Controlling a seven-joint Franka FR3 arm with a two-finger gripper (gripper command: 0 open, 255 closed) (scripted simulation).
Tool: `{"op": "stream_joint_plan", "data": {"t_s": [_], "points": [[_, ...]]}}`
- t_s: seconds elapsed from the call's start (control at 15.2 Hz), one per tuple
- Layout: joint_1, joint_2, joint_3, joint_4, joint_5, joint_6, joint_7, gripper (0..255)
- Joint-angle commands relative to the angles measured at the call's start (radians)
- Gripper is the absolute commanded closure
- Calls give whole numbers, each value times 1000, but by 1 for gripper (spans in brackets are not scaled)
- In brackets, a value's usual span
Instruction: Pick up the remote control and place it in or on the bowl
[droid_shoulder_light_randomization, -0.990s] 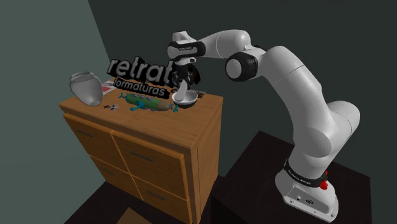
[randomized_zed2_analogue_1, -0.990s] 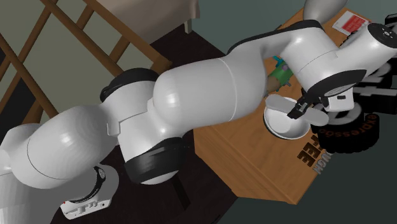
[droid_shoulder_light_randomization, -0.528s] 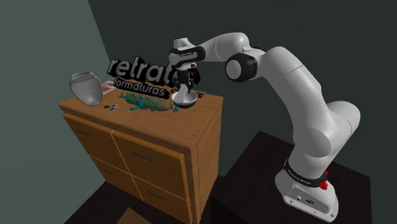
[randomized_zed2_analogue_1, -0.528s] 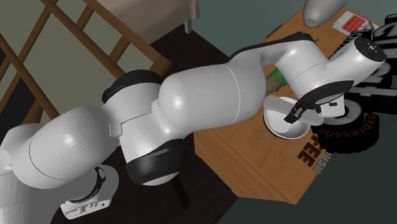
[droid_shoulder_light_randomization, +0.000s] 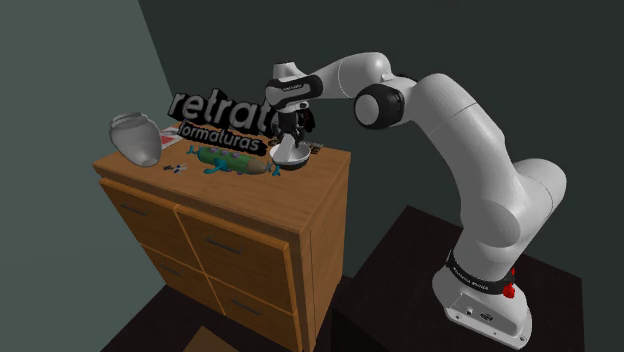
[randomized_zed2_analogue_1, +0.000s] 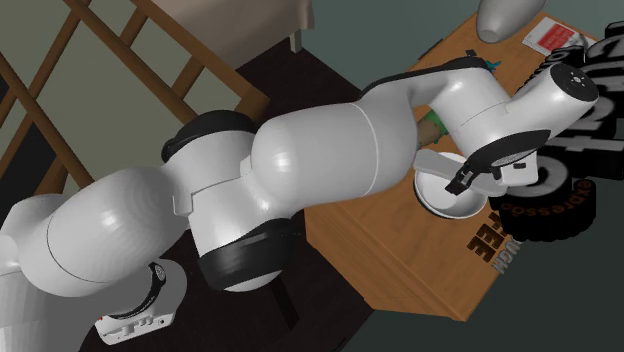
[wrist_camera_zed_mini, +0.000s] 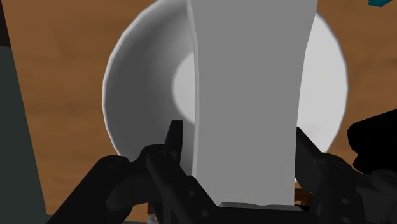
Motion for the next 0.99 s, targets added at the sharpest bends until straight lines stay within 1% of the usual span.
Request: {"op": "stream_joint_plan", "data": {"t_s": [0.0, 0.07, 0.13, 0.4, 0.46, 0.73, 0.92], "points": [[-1, 9, -1, -7, 0, 1, 0, 255], [-1, 9, -1, -7, 0, 1, 0, 255], [-3, 3, -1, -17, 0, 5, -2, 0], [-3, 1, -1, -24, 0, 11, -1, 0], [-1, 9, -1, -7, 0, 2, 0, 0], [1, -21, 1, 67, 3, -102, -3, 0], [1, -21, 1, 67, 3, -102, -3, 0]]}}
